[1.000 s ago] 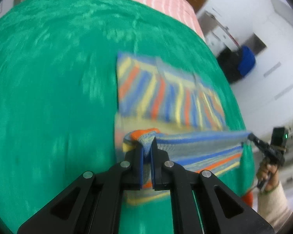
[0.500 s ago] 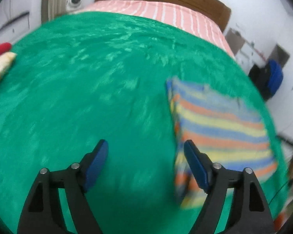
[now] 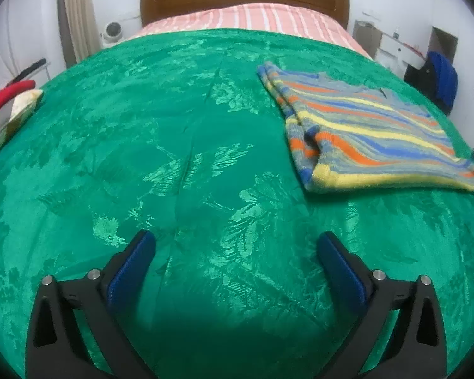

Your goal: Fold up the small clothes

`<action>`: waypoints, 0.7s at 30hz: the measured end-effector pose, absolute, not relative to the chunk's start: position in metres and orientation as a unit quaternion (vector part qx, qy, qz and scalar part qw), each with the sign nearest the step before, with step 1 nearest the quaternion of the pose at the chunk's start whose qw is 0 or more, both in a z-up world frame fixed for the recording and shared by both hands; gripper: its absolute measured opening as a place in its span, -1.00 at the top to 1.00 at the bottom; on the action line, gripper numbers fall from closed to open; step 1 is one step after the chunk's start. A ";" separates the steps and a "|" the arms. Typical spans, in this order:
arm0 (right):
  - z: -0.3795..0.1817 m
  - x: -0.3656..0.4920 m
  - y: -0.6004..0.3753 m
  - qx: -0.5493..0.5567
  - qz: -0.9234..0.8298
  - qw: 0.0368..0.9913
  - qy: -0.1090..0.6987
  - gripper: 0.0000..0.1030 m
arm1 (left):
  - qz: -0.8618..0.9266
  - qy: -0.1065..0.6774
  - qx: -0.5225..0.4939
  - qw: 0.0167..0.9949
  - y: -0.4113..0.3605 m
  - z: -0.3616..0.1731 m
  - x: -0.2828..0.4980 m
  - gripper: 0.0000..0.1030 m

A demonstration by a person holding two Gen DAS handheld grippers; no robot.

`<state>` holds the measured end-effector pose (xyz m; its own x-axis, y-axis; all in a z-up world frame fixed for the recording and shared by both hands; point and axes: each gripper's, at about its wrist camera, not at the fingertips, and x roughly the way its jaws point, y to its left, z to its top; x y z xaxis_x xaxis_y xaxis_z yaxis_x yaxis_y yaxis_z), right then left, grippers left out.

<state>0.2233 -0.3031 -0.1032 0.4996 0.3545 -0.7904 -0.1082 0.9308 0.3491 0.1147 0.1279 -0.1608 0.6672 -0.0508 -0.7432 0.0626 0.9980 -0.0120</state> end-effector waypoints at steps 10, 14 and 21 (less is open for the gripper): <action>-0.144 0.175 -0.306 0.133 0.113 0.854 0.491 -0.25 | -0.027 0.402 0.012 0.915 0.127 -0.163 0.110 -0.99; -0.137 0.153 -0.316 0.143 0.091 0.861 0.479 -0.28 | -0.027 0.401 0.012 0.915 0.127 -0.163 0.109 -0.99; -0.153 0.112 -0.349 0.175 0.101 0.886 0.418 -0.42 | -0.028 0.397 0.011 0.917 0.126 -0.165 0.106 -0.99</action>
